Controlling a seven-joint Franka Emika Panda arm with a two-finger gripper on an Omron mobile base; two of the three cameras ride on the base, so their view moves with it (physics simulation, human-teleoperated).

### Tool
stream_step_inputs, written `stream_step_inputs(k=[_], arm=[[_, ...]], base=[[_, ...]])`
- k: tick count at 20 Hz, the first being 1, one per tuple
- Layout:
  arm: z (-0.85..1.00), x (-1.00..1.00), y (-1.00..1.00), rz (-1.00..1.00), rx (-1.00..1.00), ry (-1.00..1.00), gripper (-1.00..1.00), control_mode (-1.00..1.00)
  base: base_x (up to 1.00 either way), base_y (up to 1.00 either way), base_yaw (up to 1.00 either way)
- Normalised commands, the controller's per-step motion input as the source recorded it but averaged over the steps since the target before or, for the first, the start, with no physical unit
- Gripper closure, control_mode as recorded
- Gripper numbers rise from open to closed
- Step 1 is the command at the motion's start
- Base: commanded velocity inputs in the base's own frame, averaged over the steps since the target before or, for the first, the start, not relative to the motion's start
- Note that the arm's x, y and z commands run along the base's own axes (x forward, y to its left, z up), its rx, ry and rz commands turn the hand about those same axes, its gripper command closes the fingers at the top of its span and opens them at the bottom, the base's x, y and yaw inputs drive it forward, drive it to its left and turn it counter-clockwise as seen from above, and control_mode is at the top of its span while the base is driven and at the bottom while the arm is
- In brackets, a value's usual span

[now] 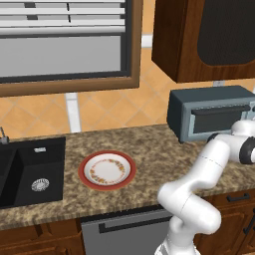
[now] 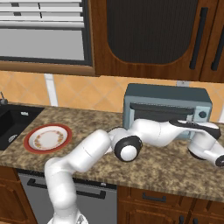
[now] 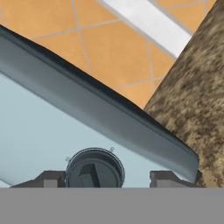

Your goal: Pick up the kebab skewer and baguette bread, and place them inside the toaster oven. Close the toaster oven door and start by setting the timer.

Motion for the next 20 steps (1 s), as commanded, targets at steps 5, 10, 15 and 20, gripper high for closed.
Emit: stream_step_inputs(k=[5,10,15,20], arm=[[0.10,0.19,0.00,-0.04,0.00,0.00,1.00,-1.00],[0.26,0.15,0.00,-0.03,0.00,0.00,1.00,-1.00],[0.31,0.08,0.00,-0.03,0.00,0.00,1.00,-1.00],[0.33,0.00,0.00,-0.02,0.00,0.01,1.00,-1.00]], base=[[0.00,0.00,0.00],[0.00,0.00,0.00],[0.00,0.00,0.00],[0.00,0.00,0.00]])
